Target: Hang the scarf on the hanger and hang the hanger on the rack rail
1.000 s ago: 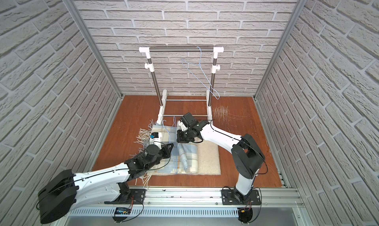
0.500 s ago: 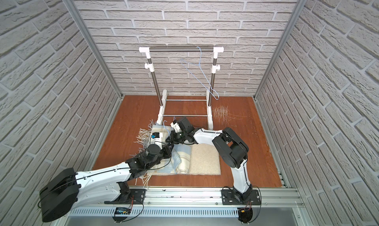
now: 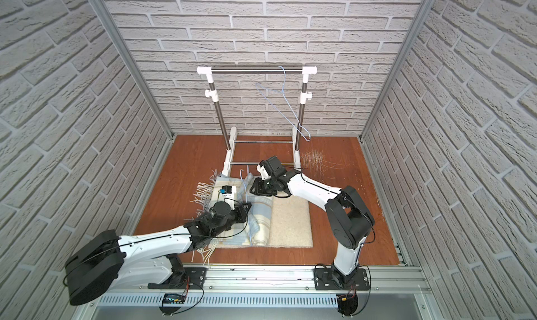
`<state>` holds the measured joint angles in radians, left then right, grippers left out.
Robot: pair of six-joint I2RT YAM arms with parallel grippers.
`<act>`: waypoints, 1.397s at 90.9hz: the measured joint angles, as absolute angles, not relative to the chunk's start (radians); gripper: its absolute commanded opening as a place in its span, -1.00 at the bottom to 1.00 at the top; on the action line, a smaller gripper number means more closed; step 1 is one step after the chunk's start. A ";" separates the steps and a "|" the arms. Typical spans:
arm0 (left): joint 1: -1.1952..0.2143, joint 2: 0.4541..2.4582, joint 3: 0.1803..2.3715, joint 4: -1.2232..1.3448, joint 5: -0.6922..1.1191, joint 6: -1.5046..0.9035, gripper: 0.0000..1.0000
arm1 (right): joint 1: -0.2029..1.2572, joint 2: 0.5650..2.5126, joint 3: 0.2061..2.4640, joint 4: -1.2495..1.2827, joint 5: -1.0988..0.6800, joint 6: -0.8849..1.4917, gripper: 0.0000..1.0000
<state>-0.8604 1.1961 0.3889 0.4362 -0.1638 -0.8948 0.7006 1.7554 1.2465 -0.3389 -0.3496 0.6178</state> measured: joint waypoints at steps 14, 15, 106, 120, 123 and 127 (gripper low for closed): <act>-0.855 1.212 0.390 0.453 -0.145 -0.888 -1.00 | 0.739 1.671 1.246 -0.433 -0.272 0.572 -0.04; -0.854 1.213 0.390 0.453 -0.144 -0.888 -1.00 | 0.744 1.666 1.246 -0.435 -0.269 0.569 -0.04; -0.844 1.142 0.394 0.368 -0.097 -0.864 -0.26 | 0.891 1.792 1.305 -0.251 -0.054 0.577 -0.94; -0.839 0.917 0.395 0.158 -0.139 -0.848 0.24 | 0.880 1.789 1.296 -0.260 0.007 0.577 -0.94; -0.832 0.867 0.397 0.118 -0.148 -0.848 0.24 | 0.878 1.785 1.292 -0.260 0.015 0.578 -0.94; -0.812 0.805 0.404 0.054 -0.153 -0.853 0.24 | 0.875 1.779 1.284 -0.261 0.021 0.580 -0.94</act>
